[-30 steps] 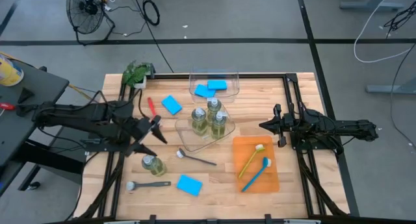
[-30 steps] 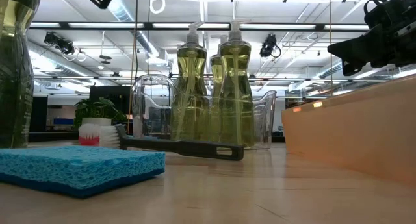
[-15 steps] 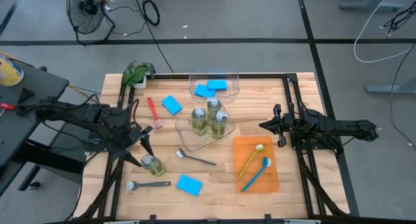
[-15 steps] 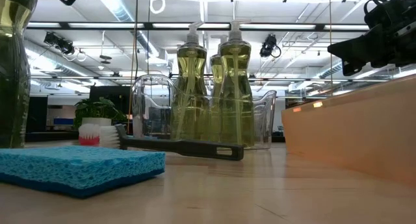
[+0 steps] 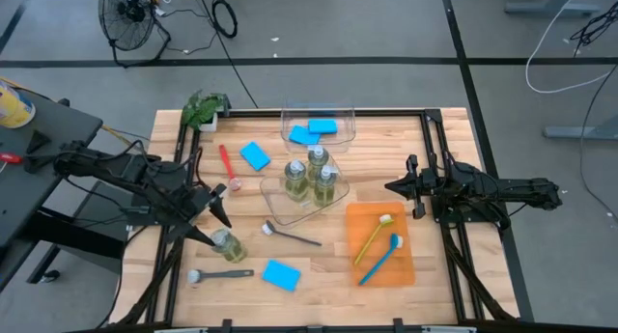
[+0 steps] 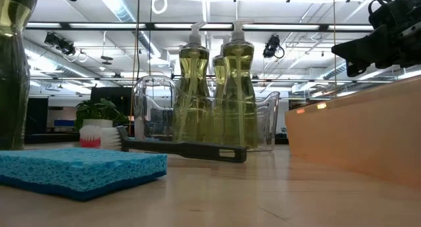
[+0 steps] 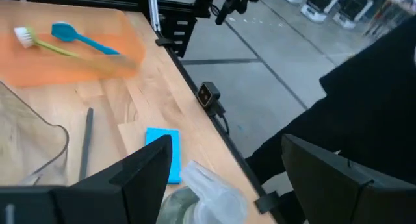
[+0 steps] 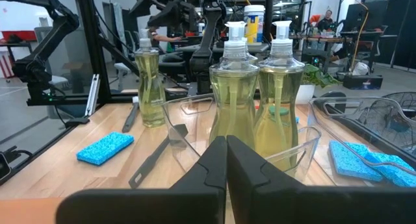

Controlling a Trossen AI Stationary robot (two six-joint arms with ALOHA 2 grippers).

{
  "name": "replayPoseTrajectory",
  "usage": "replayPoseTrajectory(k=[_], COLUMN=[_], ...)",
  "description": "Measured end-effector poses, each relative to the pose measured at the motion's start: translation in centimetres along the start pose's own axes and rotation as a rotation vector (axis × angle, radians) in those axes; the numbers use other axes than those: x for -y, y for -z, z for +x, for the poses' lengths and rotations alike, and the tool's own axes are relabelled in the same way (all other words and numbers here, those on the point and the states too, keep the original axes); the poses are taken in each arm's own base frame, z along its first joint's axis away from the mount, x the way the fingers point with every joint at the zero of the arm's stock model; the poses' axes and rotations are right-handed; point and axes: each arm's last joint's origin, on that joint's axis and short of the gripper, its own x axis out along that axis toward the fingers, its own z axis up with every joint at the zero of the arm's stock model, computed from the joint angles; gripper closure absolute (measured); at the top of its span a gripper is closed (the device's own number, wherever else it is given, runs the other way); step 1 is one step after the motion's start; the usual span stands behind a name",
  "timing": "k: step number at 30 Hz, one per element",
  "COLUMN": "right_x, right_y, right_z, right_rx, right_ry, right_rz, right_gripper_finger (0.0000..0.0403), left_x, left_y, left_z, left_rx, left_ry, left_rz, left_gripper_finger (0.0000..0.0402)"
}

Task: Pick & Place Kitchen Sink Supplies
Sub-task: Put the green dish soap into the bottom transparent bin

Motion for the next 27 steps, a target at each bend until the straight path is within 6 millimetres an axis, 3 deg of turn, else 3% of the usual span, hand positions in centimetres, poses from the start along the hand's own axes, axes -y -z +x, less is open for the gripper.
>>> replayPoseTrajectory(k=[9,21,27], right_x=[0.0,0.0,0.0], right_y=[0.0,0.0,0.0], right_z=[0.0,0.0,0.0], right_rx=[0.0,0.0,0.0], right_ry=[0.0,0.0,0.0], right_rz=[0.0,0.0,0.0], right_gripper_finger=[0.0396,0.0396,0.0396], left_x=[0.4,0.4,0.8], left_y=[-0.3,0.8,0.8], left_z=[-1.1,-0.6,0.0], left_rx=[-0.063,-0.147,-0.16], left_ry=[-0.063,-0.204,-0.187], left_rz=[-0.118,-0.288,-0.312], left_gripper_finger=[0.0106,0.0106,0.0106])
